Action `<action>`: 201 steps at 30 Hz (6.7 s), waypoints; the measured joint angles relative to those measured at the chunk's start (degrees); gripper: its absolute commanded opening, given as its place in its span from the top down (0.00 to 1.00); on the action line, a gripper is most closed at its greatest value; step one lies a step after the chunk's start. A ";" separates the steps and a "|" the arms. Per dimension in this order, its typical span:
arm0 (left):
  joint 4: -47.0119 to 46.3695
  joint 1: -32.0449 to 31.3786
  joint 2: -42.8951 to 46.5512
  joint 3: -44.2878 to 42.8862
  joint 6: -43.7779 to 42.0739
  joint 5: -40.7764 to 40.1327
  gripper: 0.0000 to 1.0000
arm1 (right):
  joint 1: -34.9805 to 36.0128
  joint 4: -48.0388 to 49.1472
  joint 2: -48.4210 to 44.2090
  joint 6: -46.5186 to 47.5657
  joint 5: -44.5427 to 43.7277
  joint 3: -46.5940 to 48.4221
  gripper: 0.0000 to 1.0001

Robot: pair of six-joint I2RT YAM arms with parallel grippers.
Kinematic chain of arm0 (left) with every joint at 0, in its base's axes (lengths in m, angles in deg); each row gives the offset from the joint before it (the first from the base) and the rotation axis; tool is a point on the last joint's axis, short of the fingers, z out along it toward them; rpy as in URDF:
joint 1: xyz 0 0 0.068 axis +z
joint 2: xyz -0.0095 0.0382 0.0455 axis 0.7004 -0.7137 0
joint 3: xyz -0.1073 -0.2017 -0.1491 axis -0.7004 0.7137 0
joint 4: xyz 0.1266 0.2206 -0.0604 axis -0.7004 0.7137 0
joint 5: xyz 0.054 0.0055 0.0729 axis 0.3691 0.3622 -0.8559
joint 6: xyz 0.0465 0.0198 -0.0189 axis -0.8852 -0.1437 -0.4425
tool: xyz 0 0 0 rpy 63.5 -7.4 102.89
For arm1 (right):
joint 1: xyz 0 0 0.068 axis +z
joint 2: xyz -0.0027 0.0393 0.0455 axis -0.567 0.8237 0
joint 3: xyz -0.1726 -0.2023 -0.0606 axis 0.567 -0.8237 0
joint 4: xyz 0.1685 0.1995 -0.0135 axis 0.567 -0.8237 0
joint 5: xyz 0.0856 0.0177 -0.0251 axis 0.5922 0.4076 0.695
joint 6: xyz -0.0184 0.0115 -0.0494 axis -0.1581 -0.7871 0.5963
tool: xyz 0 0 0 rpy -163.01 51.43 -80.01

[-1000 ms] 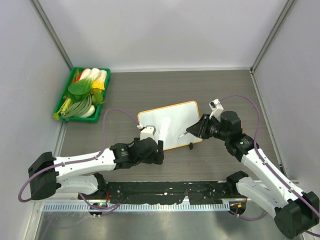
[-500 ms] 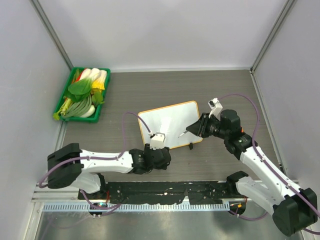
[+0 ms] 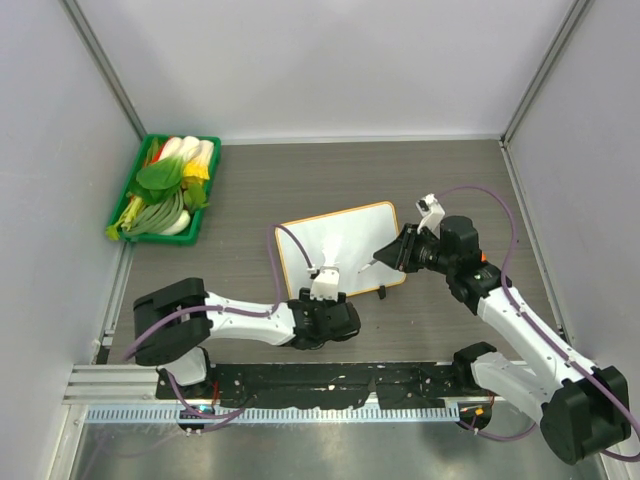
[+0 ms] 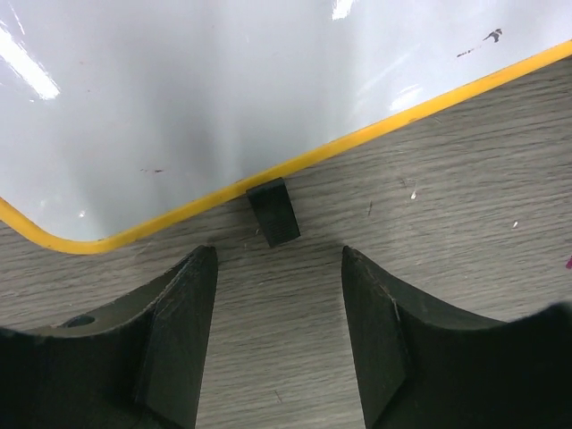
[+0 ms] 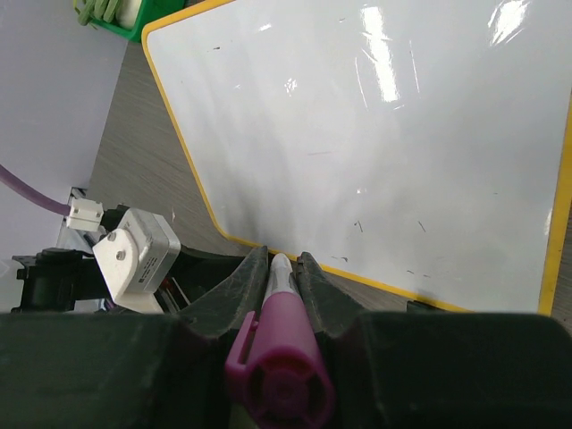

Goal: Write a sentence on the whiteboard
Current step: Move the whiteboard stand to the center of the board, then hold the whiteboard on the whiteboard stand.

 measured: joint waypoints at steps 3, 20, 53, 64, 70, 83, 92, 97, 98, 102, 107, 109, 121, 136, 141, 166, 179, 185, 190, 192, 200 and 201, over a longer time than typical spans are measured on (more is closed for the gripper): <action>0.02 -0.11 -0.74 -0.39 0.07 -1.14 0.41 | -0.35 0.33 0.15 0.15 0.31 0.00 0.99; -2.86 1.95 -2.95 -0.72 -0.61 -4.48 0.89 | -0.57 2.78 3.17 0.37 2.75 0.00 0.99; 17.44 -9.49 -4.31 -8.02 20.09 -1.11 0.96 | -0.68 3.78 -1.53 -0.35 6.08 0.04 0.99; 20.68 -11.63 -7.30 -11.39 22.16 -0.72 0.45 | -0.68 3.76 -2.62 -0.50 6.05 0.04 0.99; 19.34 -13.68 -6.47 -11.32 20.50 -0.31 0.15 | -0.68 3.76 -3.80 -0.50 6.03 0.04 0.99; 22.58 -15.37 5.51 -14.97 11.65 -3.65 0.00 | -0.68 3.74 -4.98 -0.48 5.88 0.04 0.99; 14.21 -2.23 23.28 -11.91 -8.41 0.24 0.00 | -0.68 2.25 -6.82 -0.04 4.83 0.04 0.99; 9.44 13.20 31.01 -11.08 -18.53 10.36 0.00 | -0.68 0.81 -8.48 0.57 3.85 0.04 0.99; 9.14 15.98 31.87 -11.08 -19.93 12.48 0.00 | -0.68 0.59 -8.83 0.66 3.67 0.04 0.99; 9.18 25.97 33.90 -10.82 -23.54 21.88 0.00 | -0.68 -0.42 -9.84 1.03 3.02 0.04 0.99; 8.70 38.36 37.79 -5.90 -24.26 33.86 0.00 | -0.68 -1.22 -9.90 1.05 2.58 0.04 0.99; 7.87 44.70 40.39 -1.99 -23.85 40.04 0.00 | -0.68 -1.33 -9.90 1.05 2.38 0.02 0.99; -1.81 60.57 43.74 15.78 -16.13 65.66 0.00 | -0.68 -1.49 -9.27 1.01 1.66 -0.09 0.99; -7.02 60.78 45.81 18.64 -15.19 70.71 0.00 | -0.68 -1.44 -7.91 0.98 1.38 -0.37 0.99; -7.87 60.78 45.72 19.30 -15.23 71.12 0.00 | -0.68 -1.09 -7.85 0.79 1.38 -0.39 0.99; -10.88 60.78 44.19 22.27 -15.15 71.52 0.00 | -0.68 1.20 -7.85 -1.20 1.57 -0.50 0.99; -12.72 60.78 42.77 23.32 -14.91 71.97 0.00 | -0.68 2.73 -7.96 -2.05 3.26 -0.61 0.99; -12.98 60.78 42.27 23.56 -14.88 72.17 0.01 | -0.68 3.21 -8.17 -2.08 3.50 -0.72 0.99; -13.31 60.78 42.10 23.63 -14.88 72.19 0.01 | -0.68 3.37 -8.11 -2.08 3.54 -0.85 0.99; -13.35 60.78 42.01 23.67 -14.91 72.19 0.01 | -0.68 3.39 -8.11 -2.08 3.72 -0.85 0.99; -13.79 60.78 42.01 24.50 -14.93 72.19 0.03 | -0.68 3.39 -8.11 -1.97 3.91 -0.87 0.99; -13.79 60.78 42.01 24.50 -14.95 72.19 0.05 | -0.68 3.61 -8.11 -1.97 3.98 -0.96 0.99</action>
